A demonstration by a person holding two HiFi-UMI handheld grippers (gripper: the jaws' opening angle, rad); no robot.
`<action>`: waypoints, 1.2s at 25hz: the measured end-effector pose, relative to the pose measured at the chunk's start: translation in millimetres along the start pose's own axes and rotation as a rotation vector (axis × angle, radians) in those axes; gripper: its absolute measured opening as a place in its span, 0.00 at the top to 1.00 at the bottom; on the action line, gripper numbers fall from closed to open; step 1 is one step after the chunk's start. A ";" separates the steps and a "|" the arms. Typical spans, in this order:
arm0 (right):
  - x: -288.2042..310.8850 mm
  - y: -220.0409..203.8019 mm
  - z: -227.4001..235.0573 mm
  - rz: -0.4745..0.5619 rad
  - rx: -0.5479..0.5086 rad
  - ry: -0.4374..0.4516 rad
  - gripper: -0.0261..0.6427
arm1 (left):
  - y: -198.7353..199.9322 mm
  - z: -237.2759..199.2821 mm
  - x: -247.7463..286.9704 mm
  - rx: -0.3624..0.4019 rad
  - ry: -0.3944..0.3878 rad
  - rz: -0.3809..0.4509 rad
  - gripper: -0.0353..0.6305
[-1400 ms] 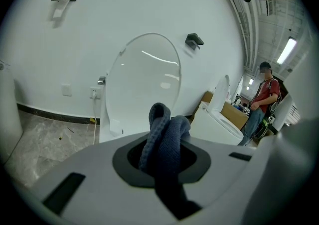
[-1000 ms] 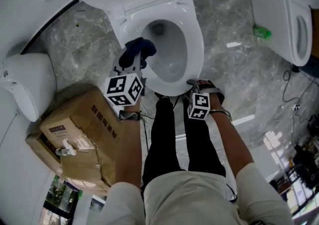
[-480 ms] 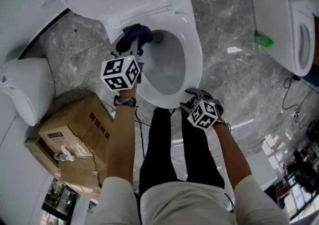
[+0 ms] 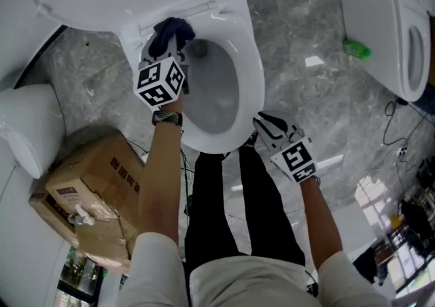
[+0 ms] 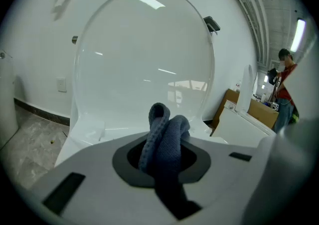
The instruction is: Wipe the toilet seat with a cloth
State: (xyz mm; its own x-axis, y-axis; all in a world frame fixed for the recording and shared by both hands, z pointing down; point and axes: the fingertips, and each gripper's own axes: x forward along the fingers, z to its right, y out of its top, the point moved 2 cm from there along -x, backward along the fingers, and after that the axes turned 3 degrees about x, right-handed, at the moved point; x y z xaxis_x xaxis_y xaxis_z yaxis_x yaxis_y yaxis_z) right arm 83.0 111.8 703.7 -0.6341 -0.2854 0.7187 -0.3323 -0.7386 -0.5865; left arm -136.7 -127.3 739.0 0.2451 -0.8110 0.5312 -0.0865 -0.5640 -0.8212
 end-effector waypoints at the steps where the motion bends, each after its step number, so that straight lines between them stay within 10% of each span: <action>1: -5.6 2.7 3.9 0.019 0.014 -0.008 0.85 | 0.4 1.5 1.1 0.001 0.010 0.012 0.87; 18: -61.0 -10.6 38.4 0.101 0.096 -0.108 0.88 | -19.7 103.0 28.0 0.023 -0.156 0.059 0.87; 30: -82.0 -18.6 42.3 0.106 0.089 -0.153 0.88 | -52.8 180.3 5.9 0.087 -0.444 -0.020 0.87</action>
State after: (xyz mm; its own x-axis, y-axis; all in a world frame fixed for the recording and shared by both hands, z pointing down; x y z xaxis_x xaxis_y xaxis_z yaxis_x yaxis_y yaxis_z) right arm 170.7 123.1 671.5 -0.5463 -0.4494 0.7069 -0.2014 -0.7487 -0.6316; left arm 43.4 -74.3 747.9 0.6377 -0.6445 0.4218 -0.0012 -0.5485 -0.8362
